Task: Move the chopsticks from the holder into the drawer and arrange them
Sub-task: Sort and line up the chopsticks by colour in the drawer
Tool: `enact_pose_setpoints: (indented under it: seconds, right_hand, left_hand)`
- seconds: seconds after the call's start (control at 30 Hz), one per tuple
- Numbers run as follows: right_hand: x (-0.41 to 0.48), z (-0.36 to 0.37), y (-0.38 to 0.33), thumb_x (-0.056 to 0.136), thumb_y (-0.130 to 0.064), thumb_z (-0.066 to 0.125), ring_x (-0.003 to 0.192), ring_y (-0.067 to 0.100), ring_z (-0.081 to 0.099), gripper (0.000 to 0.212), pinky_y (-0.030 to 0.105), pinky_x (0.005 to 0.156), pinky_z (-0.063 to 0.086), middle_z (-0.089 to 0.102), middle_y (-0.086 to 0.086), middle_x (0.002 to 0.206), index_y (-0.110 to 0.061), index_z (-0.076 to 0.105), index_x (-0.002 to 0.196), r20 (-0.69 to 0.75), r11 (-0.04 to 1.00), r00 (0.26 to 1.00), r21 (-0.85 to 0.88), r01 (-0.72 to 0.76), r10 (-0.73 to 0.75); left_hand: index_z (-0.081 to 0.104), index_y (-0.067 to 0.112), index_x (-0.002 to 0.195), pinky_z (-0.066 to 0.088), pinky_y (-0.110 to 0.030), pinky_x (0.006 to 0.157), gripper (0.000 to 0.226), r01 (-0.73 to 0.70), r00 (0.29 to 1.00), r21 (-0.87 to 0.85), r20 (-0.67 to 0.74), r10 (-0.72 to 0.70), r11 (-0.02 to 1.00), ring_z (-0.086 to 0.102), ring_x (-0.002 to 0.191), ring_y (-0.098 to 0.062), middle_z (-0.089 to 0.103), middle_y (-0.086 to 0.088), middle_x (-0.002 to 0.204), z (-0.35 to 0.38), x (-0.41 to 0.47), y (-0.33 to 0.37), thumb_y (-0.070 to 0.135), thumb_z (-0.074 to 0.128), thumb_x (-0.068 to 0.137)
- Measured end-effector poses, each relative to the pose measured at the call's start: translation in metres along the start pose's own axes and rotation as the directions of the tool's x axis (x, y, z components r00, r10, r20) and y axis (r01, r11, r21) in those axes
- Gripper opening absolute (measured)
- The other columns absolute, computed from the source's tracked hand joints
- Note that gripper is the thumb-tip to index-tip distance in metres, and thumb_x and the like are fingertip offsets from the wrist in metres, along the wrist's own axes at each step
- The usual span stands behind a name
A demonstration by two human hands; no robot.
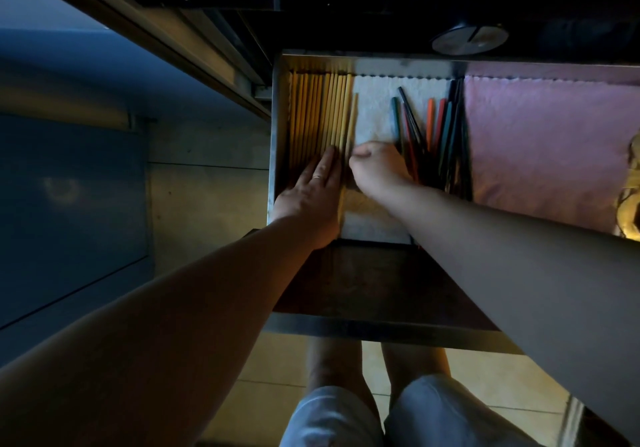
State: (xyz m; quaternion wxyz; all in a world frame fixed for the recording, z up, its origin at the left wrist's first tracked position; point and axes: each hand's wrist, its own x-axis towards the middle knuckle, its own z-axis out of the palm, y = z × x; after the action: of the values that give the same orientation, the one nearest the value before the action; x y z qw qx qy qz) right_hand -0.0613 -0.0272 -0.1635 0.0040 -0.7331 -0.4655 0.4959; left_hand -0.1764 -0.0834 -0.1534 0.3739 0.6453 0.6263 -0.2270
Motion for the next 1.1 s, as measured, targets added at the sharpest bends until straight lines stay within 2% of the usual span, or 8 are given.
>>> enact_pose_setpoints:
  seconds: [0.2,0.33,0.57,0.67,0.77,0.9,0.97,1.1]
  right_hand:
    - [-0.001,-0.005,0.008,0.086,-0.021,0.056,0.091,0.020,0.067,0.020,0.039,0.084,0.057,0.069,0.000,0.094,-0.019,0.071,0.099,0.029,0.995,0.999,0.100,-0.029,0.026]
    - [-0.004,-0.021,0.023,0.086,-0.024,0.055,0.099,0.021,0.067,0.024,0.041,0.087,0.057,0.071,0.000,0.109,-0.022,0.069,0.106,0.019,0.991,0.997,0.107,-0.079,0.078]
    - [-0.006,-0.057,0.069,0.071,-0.025,0.049,0.095,0.024,0.068,0.027,0.042,0.090,0.055,0.073,0.004,0.100,-0.025,0.069,0.090,-0.033,0.987,0.997,0.144,-0.067,0.072]
    - [-0.001,-0.067,0.088,0.070,-0.021,0.046,0.091,0.029,0.068,0.022,0.044,0.087,0.055,0.072,0.010,0.097,-0.029,0.063,0.082,-0.037,0.977,0.995,0.196,-0.082,0.091]
    - [0.002,-0.076,0.101,0.079,-0.004,0.047,0.078,0.029,0.064,0.024,0.034,0.073,0.052,0.065,0.008,0.083,-0.024,0.059,0.083,-0.054,0.971,0.995,0.228,-0.067,0.081]
    - [0.003,-0.089,0.116,0.082,0.007,0.048,0.062,0.008,0.050,0.030,0.002,0.048,0.037,0.051,-0.003,0.070,-0.002,0.062,0.107,-0.063,0.977,0.997,0.214,-0.020,0.034]
    - [0.002,-0.095,0.122,0.083,0.008,0.047,0.060,0.006,0.046,0.030,0.002,0.043,0.034,0.052,0.002,0.072,0.001,0.059,0.109,-0.047,0.978,0.999,0.210,0.001,0.009]
    - [0.004,-0.106,0.134,0.084,0.008,0.047,0.060,0.008,0.045,0.028,0.004,0.042,0.033,0.048,0.001,0.070,0.001,0.056,0.109,-0.046,0.978,0.998,0.203,0.045,-0.036]
  left_hand:
    - [-0.012,0.032,0.153,0.026,-0.051,0.112,0.084,0.006,1.000,-0.001,0.002,-0.006,1.000,-0.006,0.149,-0.017,-0.031,0.016,0.155,-0.001,-0.001,0.002,0.014,0.044,0.093]
    - [-0.005,0.030,0.155,0.020,-0.050,0.115,0.083,0.006,0.999,0.013,-0.033,-0.006,1.000,-0.004,0.149,-0.021,-0.022,0.011,0.160,-0.003,-0.005,0.008,0.016,0.048,0.093]
    - [0.031,0.028,0.144,0.022,-0.048,0.114,0.058,-0.055,0.989,0.083,-0.129,0.065,0.995,0.005,0.147,-0.028,0.009,-0.002,0.162,-0.005,-0.003,0.044,0.022,0.052,0.090]
    - [0.042,0.023,0.137,0.041,-0.044,0.096,0.048,-0.027,0.995,-0.055,-0.093,0.021,0.998,0.037,0.133,-0.029,0.039,-0.005,0.146,-0.008,0.003,0.069,0.024,0.052,0.090]
    - [0.054,0.020,0.122,0.050,-0.036,0.076,0.033,0.144,0.987,-0.387,-0.016,-0.163,0.911,0.060,0.100,-0.027,0.061,-0.006,0.114,-0.008,0.012,0.093,0.028,0.050,0.090]
    - [0.065,0.018,0.100,0.042,-0.025,0.050,0.026,0.250,0.956,-0.514,-0.002,-0.292,0.821,0.061,0.073,-0.021,0.067,-0.005,0.090,0.006,0.028,0.114,0.037,0.060,0.084]
    - [0.065,0.017,0.096,0.033,-0.023,0.044,0.027,0.277,0.942,-0.533,-0.013,-0.335,0.800,0.058,0.065,-0.017,0.065,-0.004,0.084,0.014,0.035,0.122,0.040,0.062,0.083]
    - [0.061,0.017,0.096,0.038,-0.023,0.046,0.024,0.311,0.921,-0.569,-0.019,-0.390,0.762,0.062,0.070,-0.018,0.064,-0.002,0.083,0.022,0.041,0.129,0.037,0.063,0.083]
